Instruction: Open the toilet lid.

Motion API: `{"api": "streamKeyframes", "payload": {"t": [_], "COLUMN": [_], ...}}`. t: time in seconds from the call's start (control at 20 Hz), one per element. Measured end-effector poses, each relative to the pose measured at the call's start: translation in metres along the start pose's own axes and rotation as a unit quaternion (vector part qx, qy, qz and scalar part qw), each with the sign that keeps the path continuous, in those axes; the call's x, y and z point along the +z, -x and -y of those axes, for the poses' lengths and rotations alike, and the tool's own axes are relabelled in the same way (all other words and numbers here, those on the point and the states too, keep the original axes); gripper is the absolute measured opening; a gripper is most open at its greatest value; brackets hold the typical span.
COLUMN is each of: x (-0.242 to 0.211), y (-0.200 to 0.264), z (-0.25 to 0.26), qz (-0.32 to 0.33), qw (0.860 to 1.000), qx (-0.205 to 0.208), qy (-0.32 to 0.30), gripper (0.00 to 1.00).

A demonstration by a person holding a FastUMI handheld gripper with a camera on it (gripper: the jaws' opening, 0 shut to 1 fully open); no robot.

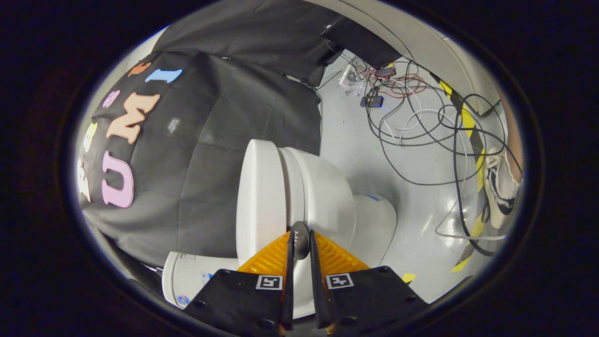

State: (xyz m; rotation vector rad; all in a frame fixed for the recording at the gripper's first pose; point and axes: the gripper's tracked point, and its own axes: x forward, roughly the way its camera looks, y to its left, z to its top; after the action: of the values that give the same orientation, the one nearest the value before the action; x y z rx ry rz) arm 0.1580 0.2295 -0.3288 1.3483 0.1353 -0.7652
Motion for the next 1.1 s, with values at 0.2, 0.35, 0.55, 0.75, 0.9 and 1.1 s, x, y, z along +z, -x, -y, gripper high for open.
{"api": "streamKeyframes", "payload": {"t": [0.2, 0.35, 0.55, 0.75, 0.9, 1.1], "x": [-0.002, 0.004, 0.001, 0.001, 0.004, 0.006], "y": [-0.005, -0.006, -0.001, 0.006, 0.016, 0.030], "z": [0.000, -0.003, -0.010, -0.019, -0.034, -0.058], "qz": [-0.008, 0.003, 0.005, 0.005, 0.011, 0.017], "qw": [1.000, 0.999, 0.999, 1.000, 0.999, 0.997], "qx": [-0.008, 0.009, 0.018, 0.019, 0.024, 0.035], "qy": [0.009, -0.035, -0.031, 0.001, 0.032, 0.069], "gripper": [0.20, 0.06, 0.05, 0.03, 0.02, 0.02]}}
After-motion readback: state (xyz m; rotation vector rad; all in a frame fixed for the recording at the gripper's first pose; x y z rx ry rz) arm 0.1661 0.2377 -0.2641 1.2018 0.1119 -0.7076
